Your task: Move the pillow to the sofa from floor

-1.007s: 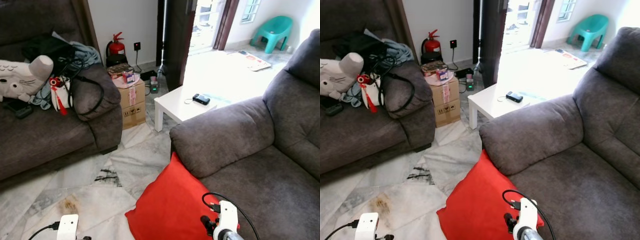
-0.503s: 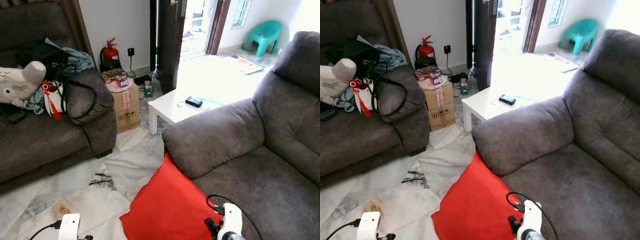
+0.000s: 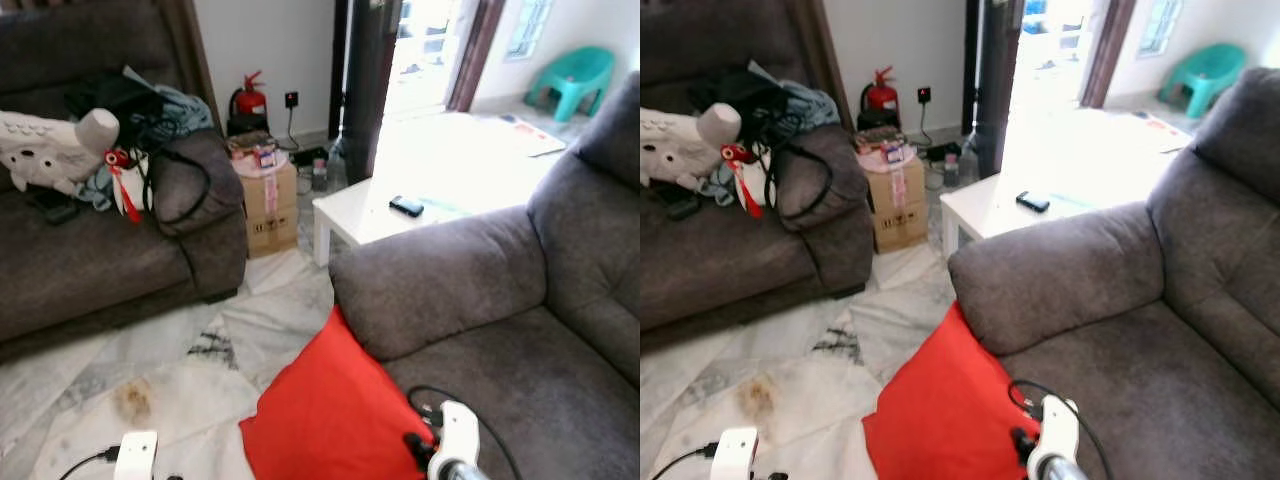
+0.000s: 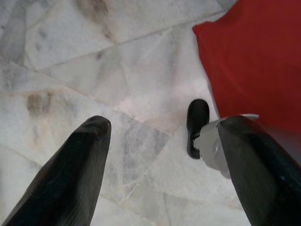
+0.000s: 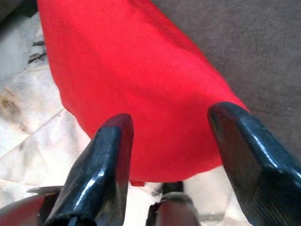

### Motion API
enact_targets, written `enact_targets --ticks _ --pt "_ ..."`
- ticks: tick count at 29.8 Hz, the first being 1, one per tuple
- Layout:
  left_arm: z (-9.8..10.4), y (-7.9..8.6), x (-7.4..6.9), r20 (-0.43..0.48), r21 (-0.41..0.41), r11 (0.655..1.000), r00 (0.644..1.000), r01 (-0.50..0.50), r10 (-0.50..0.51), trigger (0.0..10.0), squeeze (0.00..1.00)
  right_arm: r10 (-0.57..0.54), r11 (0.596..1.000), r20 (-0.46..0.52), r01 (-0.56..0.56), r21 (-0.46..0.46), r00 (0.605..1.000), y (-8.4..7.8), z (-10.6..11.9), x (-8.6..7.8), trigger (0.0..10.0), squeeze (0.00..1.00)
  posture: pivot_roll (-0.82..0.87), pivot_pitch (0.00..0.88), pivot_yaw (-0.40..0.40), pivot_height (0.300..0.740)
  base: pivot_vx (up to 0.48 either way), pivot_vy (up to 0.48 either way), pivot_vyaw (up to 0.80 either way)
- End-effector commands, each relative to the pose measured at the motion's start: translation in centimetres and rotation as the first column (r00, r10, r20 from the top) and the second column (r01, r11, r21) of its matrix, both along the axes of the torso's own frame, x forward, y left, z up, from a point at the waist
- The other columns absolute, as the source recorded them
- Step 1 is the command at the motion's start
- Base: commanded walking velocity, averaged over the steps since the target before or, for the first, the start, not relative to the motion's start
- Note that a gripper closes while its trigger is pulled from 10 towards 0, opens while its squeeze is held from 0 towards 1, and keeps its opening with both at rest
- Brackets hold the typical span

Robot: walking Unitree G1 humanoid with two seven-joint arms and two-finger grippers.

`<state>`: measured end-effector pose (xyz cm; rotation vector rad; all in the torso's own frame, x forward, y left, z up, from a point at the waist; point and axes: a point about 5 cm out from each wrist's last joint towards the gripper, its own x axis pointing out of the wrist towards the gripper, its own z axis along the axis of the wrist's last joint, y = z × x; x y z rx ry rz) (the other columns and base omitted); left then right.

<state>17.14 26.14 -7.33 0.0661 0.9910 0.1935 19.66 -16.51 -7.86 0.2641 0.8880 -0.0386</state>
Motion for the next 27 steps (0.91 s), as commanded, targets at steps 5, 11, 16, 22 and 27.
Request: enact_targets --ticks 5,11,16,22,27 --pt "0.03 0.03 0.08 -0.008 0.010 1.000 1.000 0.015 -0.015 10.0 0.00 -0.018 1.000 -0.004 0.018 -0.015 1.000 -0.83 -0.01 -0.15 10.0 0.00 -0.03 0.000 -0.032 0.740 0.000 0.000 0.00" --pt "0.04 0.02 0.08 0.002 0.004 1.000 1.000 0.000 0.000 10.0 0.00 -0.025 1.000 -0.003 0.025 -0.015 1.000 -0.84 -0.02 -0.16 10.0 0.00 -0.03 0.000 -0.031 0.740 0.000 0.000 0.00" --pt "0.19 0.01 0.27 0.047 -0.013 0.999 0.998 -0.031 0.031 10.0 0.00 -0.067 0.998 0.003 0.067 -0.020 0.998 -0.88 -0.03 -0.19 10.0 0.00 -0.03 0.000 -0.029 0.740 0.000 0.000 0.00" --pt "0.31 0.12 0.39 0.062 0.005 0.999 0.998 -0.031 0.031 10.0 0.00 -0.225 0.974 0.026 0.225 0.005 0.974 -0.94 -0.04 -0.35 10.0 0.00 -0.02 0.000 -0.020 0.740 0.000 0.000 0.00" --pt "0.64 0.39 0.70 0.114 0.027 0.998 0.992 -0.052 0.049 10.0 0.00 -0.246 0.969 0.086 0.246 0.016 0.965 -0.86 0.31 0.01 10.0 0.00 -0.03 0.000 -0.008 0.740 0.000 0.000 0.00"
